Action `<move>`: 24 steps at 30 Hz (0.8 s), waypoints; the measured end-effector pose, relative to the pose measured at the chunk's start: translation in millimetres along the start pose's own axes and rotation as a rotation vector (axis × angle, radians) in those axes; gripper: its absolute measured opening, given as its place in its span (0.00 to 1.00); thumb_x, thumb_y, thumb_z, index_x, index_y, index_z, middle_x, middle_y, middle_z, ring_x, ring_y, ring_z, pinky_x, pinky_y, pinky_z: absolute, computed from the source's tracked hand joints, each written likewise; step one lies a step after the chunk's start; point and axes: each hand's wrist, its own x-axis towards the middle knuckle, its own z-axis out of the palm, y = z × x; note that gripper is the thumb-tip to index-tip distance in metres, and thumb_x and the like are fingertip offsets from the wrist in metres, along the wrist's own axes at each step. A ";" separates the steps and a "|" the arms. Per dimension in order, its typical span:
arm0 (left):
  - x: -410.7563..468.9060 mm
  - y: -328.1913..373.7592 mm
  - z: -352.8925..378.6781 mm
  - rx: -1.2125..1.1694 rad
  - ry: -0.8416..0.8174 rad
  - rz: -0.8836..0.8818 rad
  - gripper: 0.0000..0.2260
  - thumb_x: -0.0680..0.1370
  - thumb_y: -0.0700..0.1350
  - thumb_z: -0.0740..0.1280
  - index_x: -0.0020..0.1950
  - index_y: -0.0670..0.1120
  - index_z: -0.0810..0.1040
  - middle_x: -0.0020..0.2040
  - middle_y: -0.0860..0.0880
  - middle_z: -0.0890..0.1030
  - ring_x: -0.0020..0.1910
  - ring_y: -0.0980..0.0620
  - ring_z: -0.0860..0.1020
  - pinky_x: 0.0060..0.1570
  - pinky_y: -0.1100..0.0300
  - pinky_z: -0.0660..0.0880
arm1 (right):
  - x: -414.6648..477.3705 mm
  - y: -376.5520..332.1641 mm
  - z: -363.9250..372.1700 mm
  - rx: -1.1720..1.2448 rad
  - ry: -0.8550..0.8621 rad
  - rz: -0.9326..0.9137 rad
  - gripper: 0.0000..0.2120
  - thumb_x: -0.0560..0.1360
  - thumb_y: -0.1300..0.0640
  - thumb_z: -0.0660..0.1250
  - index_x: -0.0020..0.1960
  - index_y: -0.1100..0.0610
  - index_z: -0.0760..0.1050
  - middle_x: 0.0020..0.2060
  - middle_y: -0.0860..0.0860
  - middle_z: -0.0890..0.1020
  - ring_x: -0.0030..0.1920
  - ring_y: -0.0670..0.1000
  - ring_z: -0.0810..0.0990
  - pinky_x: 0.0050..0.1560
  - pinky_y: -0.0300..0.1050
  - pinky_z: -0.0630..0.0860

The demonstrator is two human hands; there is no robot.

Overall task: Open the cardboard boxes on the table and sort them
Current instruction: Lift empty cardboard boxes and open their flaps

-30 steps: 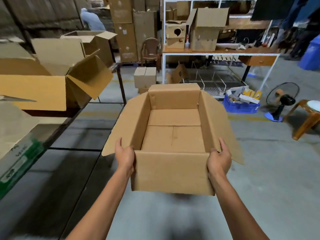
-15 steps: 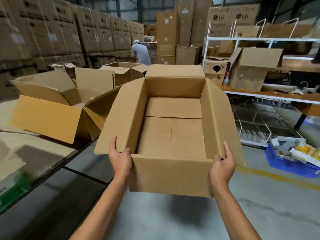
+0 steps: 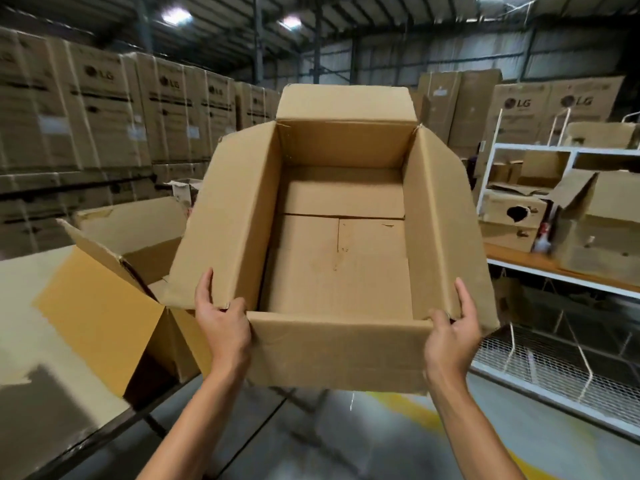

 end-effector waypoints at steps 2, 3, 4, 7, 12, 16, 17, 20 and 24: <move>22.5 -6.4 14.3 0.014 0.037 0.025 0.32 0.74 0.30 0.65 0.75 0.50 0.67 0.70 0.56 0.67 0.70 0.41 0.69 0.72 0.43 0.66 | 25.9 8.2 30.1 0.031 -0.049 -0.002 0.29 0.75 0.73 0.61 0.72 0.53 0.72 0.53 0.52 0.80 0.50 0.59 0.71 0.53 0.54 0.73; 33.0 -10.0 20.7 0.025 0.057 0.037 0.32 0.73 0.30 0.65 0.75 0.51 0.67 0.69 0.57 0.67 0.68 0.37 0.70 0.70 0.41 0.67 | 38.3 12.4 45.6 0.045 -0.074 -0.007 0.29 0.75 0.73 0.61 0.72 0.53 0.72 0.53 0.54 0.80 0.50 0.59 0.71 0.53 0.54 0.73; 42.2 -11.9 27.0 0.030 0.078 0.049 0.33 0.73 0.30 0.65 0.75 0.52 0.67 0.69 0.58 0.68 0.67 0.34 0.71 0.70 0.40 0.68 | 49.9 16.4 60.2 0.063 -0.100 -0.013 0.29 0.75 0.73 0.62 0.72 0.53 0.72 0.54 0.57 0.79 0.50 0.58 0.71 0.53 0.53 0.74; 69.9 -14.5 49.6 0.043 0.172 0.083 0.32 0.74 0.30 0.65 0.76 0.50 0.66 0.73 0.53 0.68 0.70 0.41 0.70 0.73 0.47 0.65 | 90.3 31.3 108.9 0.126 -0.190 -0.015 0.28 0.75 0.73 0.62 0.72 0.54 0.73 0.52 0.53 0.79 0.48 0.58 0.72 0.44 0.45 0.76; 104.5 -15.7 89.6 0.074 0.324 0.138 0.31 0.76 0.30 0.64 0.77 0.48 0.65 0.76 0.50 0.66 0.68 0.60 0.64 0.67 0.63 0.61 | 156.5 59.1 184.3 0.174 -0.352 0.015 0.29 0.76 0.70 0.63 0.71 0.46 0.73 0.39 0.43 0.80 0.33 0.47 0.74 0.40 0.46 0.76; 123.9 -16.0 118.1 0.089 0.431 0.187 0.31 0.76 0.29 0.63 0.77 0.48 0.66 0.75 0.53 0.67 0.59 0.69 0.69 0.55 0.77 0.63 | 198.6 70.8 235.2 0.232 -0.469 0.027 0.29 0.74 0.65 0.65 0.67 0.38 0.73 0.56 0.49 0.82 0.50 0.50 0.81 0.51 0.48 0.80; 128.3 -15.1 123.7 0.099 0.464 0.202 0.31 0.76 0.29 0.63 0.77 0.48 0.66 0.75 0.52 0.67 0.62 0.66 0.68 0.57 0.75 0.64 | 207.3 71.7 247.0 0.241 -0.496 0.022 0.28 0.73 0.63 0.66 0.66 0.37 0.74 0.60 0.50 0.81 0.57 0.52 0.80 0.57 0.53 0.79; 142.4 -14.7 133.4 0.142 0.549 0.263 0.30 0.76 0.29 0.63 0.76 0.47 0.68 0.73 0.53 0.69 0.62 0.69 0.70 0.59 0.74 0.65 | 229.0 75.0 282.0 0.302 -0.591 0.040 0.25 0.75 0.66 0.67 0.69 0.47 0.74 0.62 0.54 0.79 0.63 0.55 0.77 0.63 0.52 0.77; 165.1 -22.7 133.3 0.186 0.639 0.264 0.28 0.75 0.30 0.63 0.74 0.47 0.70 0.72 0.51 0.72 0.71 0.54 0.68 0.70 0.60 0.65 | 240.6 83.9 325.1 0.375 -0.734 0.088 0.23 0.78 0.62 0.66 0.70 0.48 0.71 0.64 0.55 0.75 0.64 0.55 0.75 0.64 0.53 0.76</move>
